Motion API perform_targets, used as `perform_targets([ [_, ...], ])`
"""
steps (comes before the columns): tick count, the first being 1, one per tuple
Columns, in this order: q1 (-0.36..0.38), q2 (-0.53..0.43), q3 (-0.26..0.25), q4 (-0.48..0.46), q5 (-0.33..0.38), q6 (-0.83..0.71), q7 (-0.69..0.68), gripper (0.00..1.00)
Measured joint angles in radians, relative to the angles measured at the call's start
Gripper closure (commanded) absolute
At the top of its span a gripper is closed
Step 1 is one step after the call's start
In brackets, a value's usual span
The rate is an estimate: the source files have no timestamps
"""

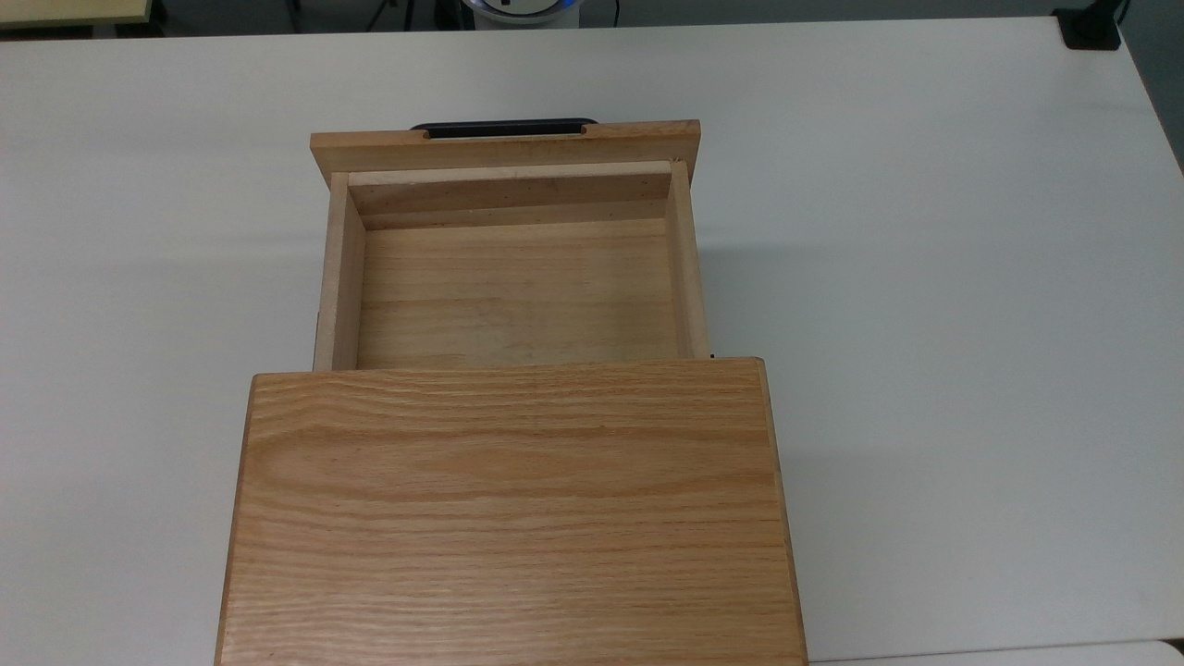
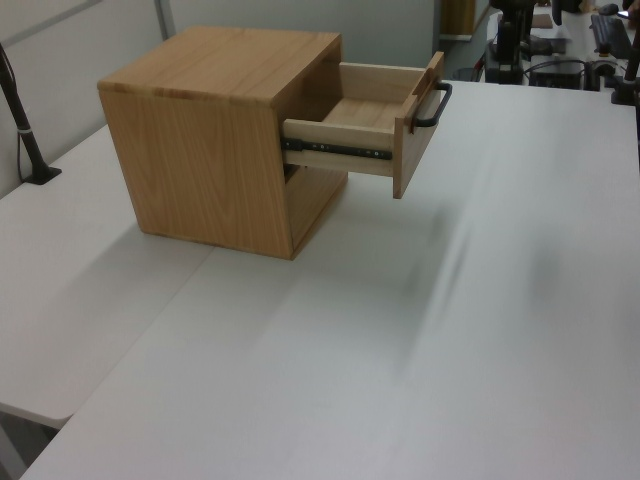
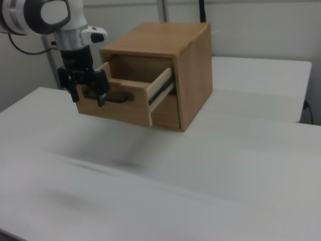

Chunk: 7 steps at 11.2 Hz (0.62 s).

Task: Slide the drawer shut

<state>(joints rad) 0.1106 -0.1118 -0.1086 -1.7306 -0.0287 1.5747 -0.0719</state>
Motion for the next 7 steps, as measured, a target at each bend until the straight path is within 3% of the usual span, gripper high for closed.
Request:
perform_targets([
  [6, -0.001, 0.004, -0.022, 0.0, 0.0, 0.0, -0.019, 0.0],
  [7, -0.001, 0.005, -0.022, 0.0, 0.0, 0.0, -0.019, 0.05],
])
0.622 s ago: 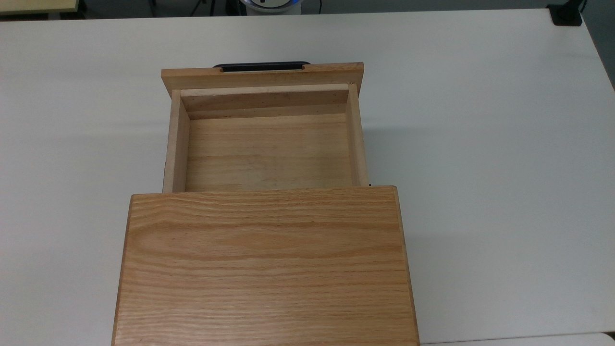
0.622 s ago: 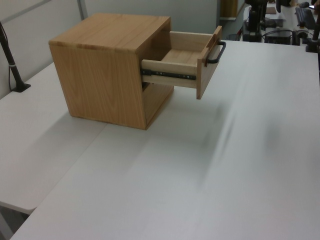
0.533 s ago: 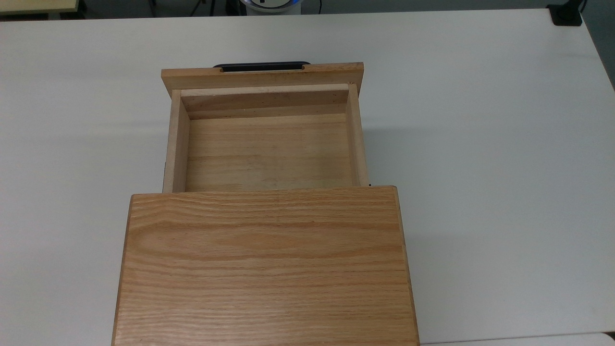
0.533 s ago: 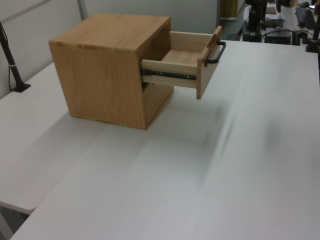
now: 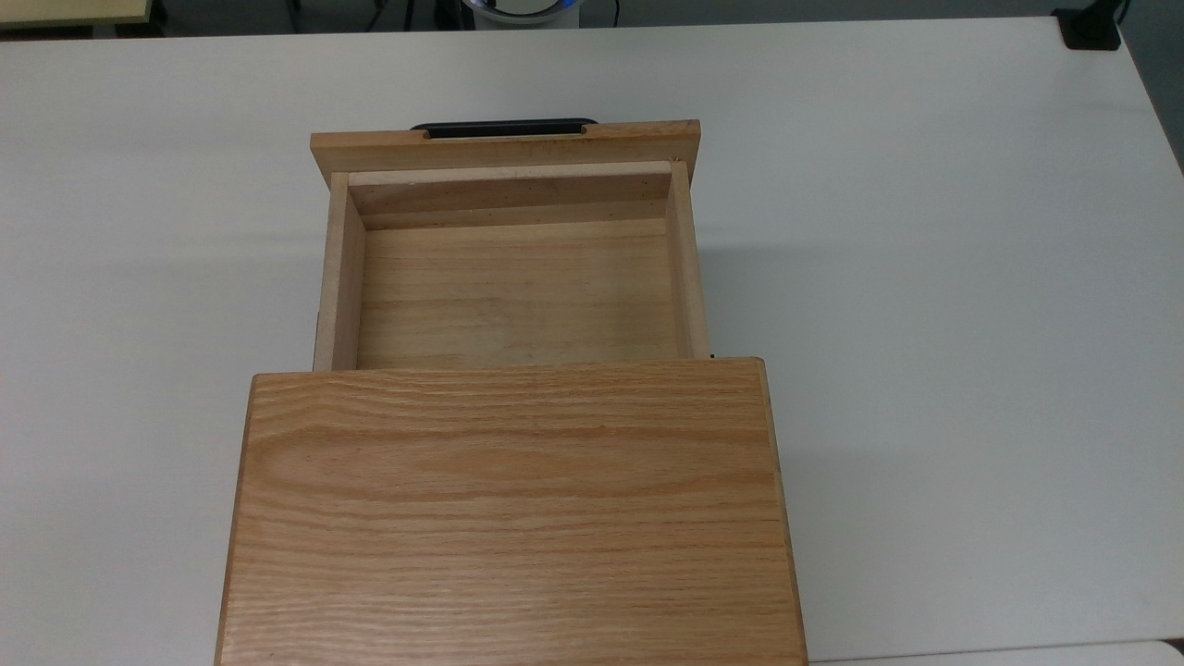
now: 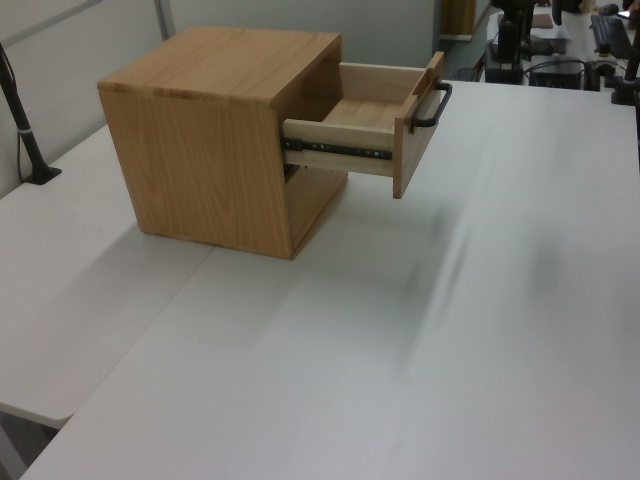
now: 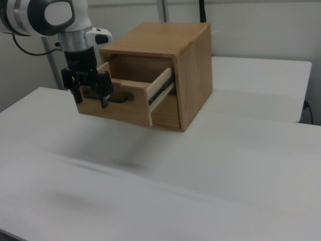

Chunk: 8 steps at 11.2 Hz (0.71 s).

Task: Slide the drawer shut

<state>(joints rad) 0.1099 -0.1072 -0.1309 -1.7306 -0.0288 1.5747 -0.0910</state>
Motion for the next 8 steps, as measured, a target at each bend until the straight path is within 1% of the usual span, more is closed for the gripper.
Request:
perform_targets([
  [1, 0.0, 0.0, 0.0, 0.0, 0.0, 0.0, 0.0, 0.26],
  [2, 0.0, 0.001, 0.0, 0.0, 0.0, 0.0, -0.001, 0.63],
  [3, 0.0, 0.001, 0.0, 0.0, 0.0, 0.0, -0.002, 0.86],
  [5, 0.0, 0.001, 0.0, 0.0, 0.0, 0.0, -0.033, 0.98],
  [6, 0.0, 0.002, 0.0, 0.0, 0.0, 0.0, -0.044, 1.0],
  [8, 0.005, 0.011, 0.001, 0.0, 0.0, 0.006, -0.048, 1.0],
])
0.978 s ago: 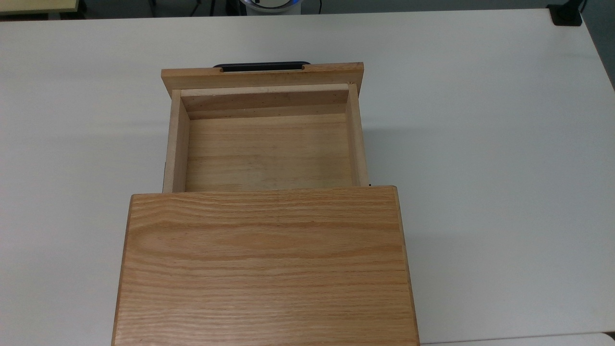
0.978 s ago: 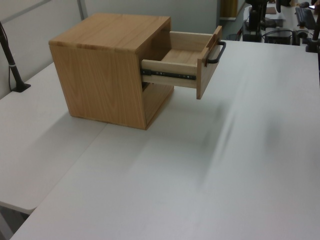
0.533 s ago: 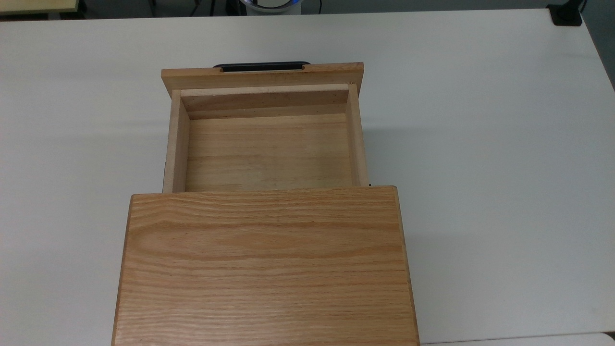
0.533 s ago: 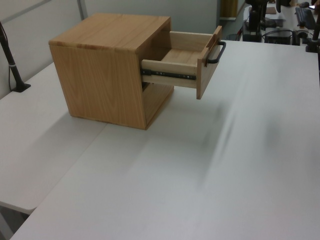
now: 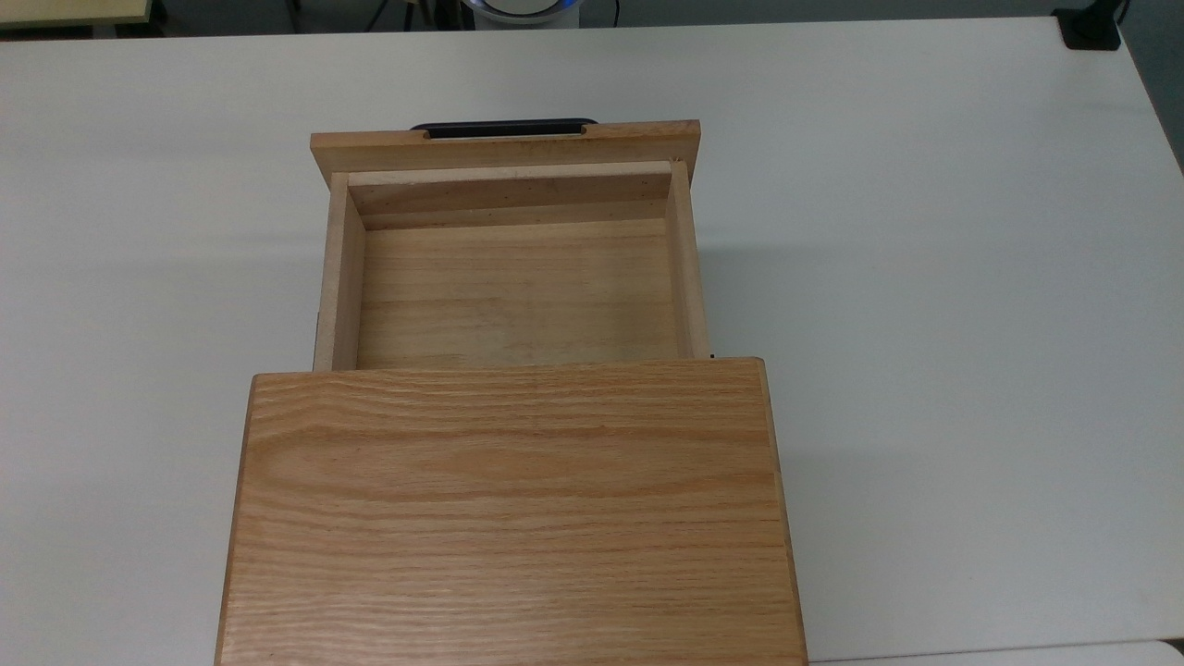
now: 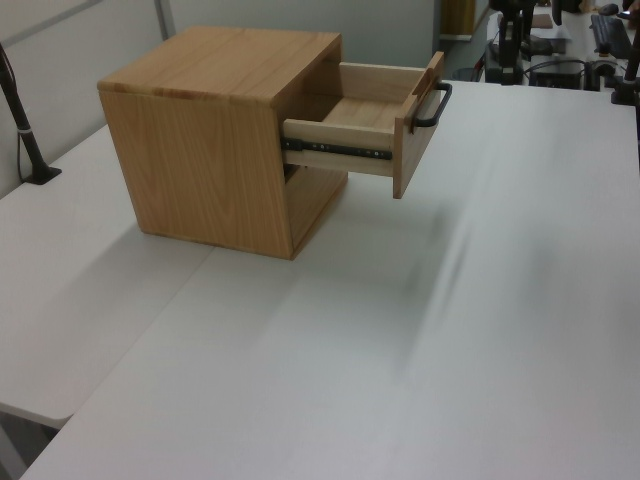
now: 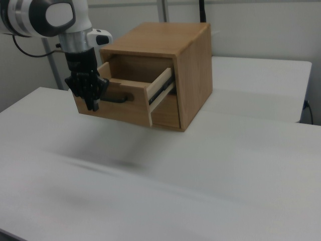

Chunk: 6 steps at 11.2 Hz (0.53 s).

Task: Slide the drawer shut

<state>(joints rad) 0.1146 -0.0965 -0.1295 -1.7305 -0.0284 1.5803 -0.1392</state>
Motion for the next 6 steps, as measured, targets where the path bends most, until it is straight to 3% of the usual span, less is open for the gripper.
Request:
perform_targets([
  [6, 0.061, 0.125, 0.011, 0.031, 0.0, 0.148, 0.03, 1.0],
])
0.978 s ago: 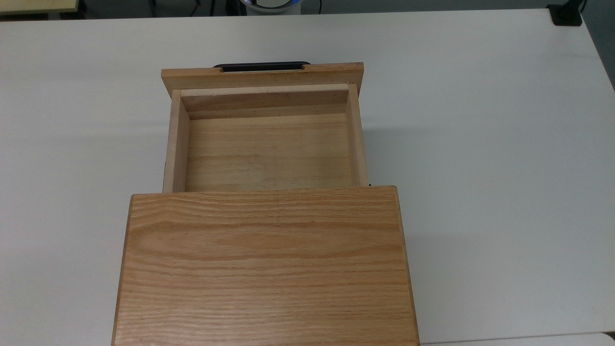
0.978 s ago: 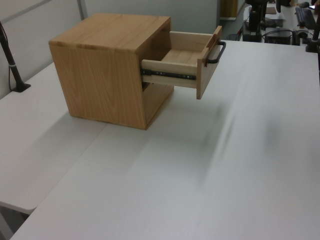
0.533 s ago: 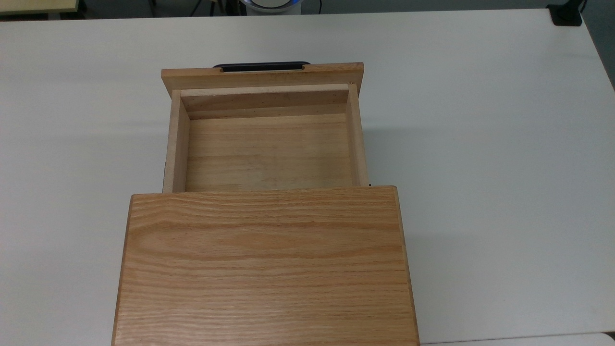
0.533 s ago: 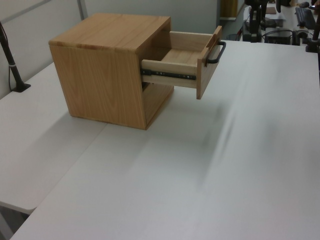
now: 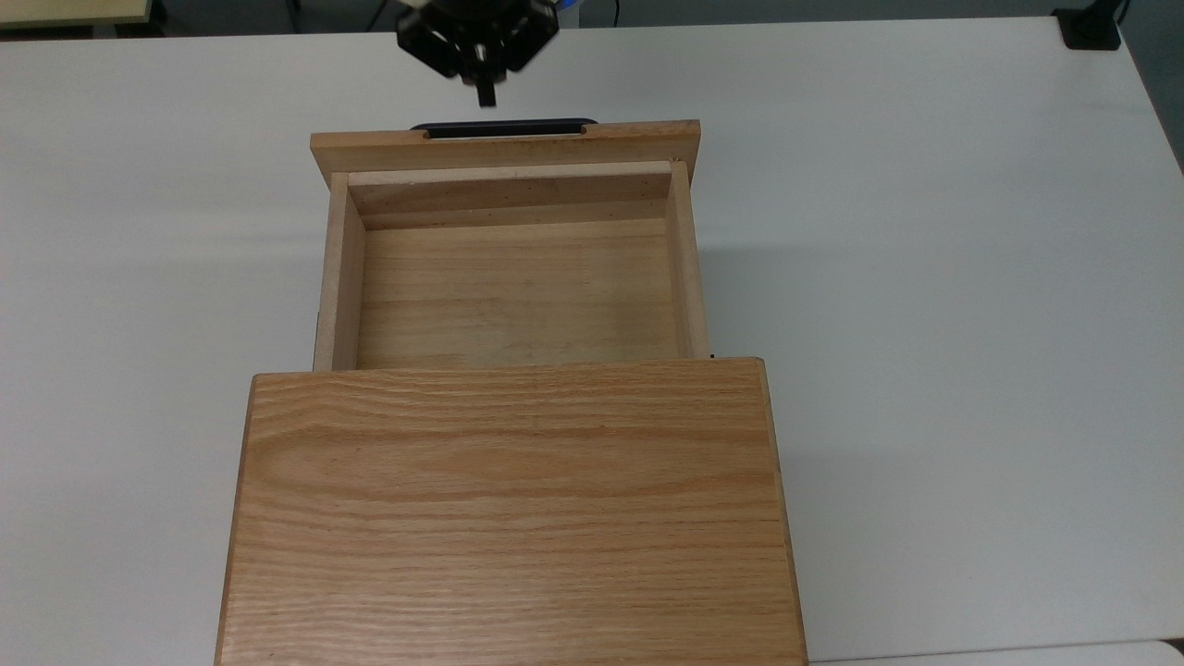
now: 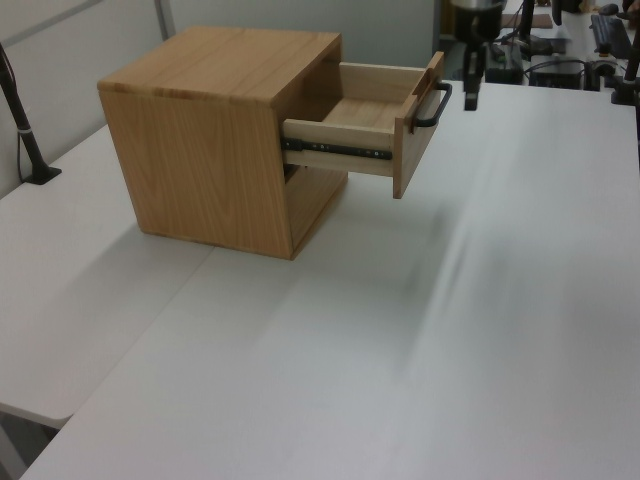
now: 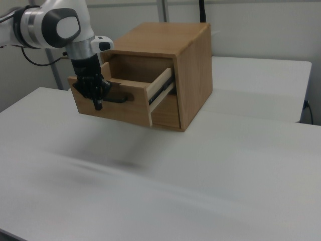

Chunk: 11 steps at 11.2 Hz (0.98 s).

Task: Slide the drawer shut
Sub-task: 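Push the drawer front with the gripper into the wooden cabinet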

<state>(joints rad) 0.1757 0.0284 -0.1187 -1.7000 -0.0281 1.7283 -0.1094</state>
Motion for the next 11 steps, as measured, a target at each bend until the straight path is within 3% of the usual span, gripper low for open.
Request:
perform_targets([
  [3, 0.02, 0.104, 0.002, 0.097, 0.0, 0.056, 0.041, 1.0],
  [11, 0.021, 0.376, 0.0, 0.333, 0.0, 0.384, 0.159, 1.0],
])
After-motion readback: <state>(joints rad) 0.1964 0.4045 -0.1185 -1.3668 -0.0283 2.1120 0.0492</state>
